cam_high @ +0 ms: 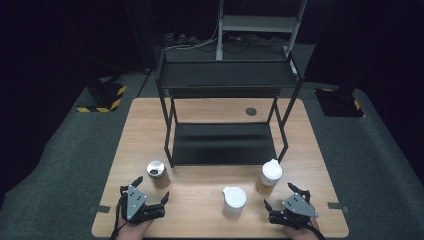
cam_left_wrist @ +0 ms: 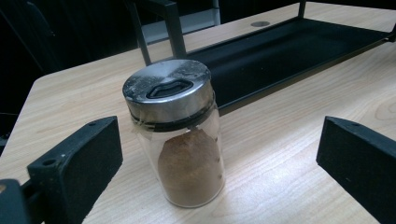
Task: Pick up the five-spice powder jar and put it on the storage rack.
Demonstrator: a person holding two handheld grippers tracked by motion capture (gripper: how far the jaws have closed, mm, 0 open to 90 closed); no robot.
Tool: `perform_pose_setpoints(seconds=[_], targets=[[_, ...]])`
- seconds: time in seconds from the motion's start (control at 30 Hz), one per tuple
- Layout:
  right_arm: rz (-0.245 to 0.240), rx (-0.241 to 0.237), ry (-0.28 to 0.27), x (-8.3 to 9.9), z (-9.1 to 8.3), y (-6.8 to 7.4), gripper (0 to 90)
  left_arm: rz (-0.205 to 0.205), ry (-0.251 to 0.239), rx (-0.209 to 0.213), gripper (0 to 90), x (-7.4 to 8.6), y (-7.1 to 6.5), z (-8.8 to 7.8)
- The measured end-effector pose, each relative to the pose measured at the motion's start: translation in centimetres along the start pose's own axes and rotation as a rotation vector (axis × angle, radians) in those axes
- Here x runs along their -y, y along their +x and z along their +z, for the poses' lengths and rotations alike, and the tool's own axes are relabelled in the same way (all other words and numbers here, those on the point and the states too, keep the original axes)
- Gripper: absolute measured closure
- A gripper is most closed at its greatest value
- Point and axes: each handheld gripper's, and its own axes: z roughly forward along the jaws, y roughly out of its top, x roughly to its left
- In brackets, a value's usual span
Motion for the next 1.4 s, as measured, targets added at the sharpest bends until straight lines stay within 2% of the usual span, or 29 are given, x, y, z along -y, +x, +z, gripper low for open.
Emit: perform_pose_setpoints(seconds=[0.37,0.6,1.07,1.4], targets=[[0.001,-0.004,-0.003,0.1,0.0,-0.1,0.0,-0.016,-0.001,-0.008,0.5,0.0,0.6,1.2],[-0.002,-0.005,-0.002,0.0,0.0,-0.1,0.0,-0.06,-0.01,-0.008,0.5,0.1,1.2,1.7],[-0.003,-0.006,-0.001,0.0,0.0,-0.1,0.0,-0.078,-0.02,-0.008,0.7,-0.1,1.9,3.1],[-0.006,-0.008,0.0,0.0,0.0,-0.1,0.0,-0.107,-0.027,-0.003,8.5,0.1,2.5,3.5]])
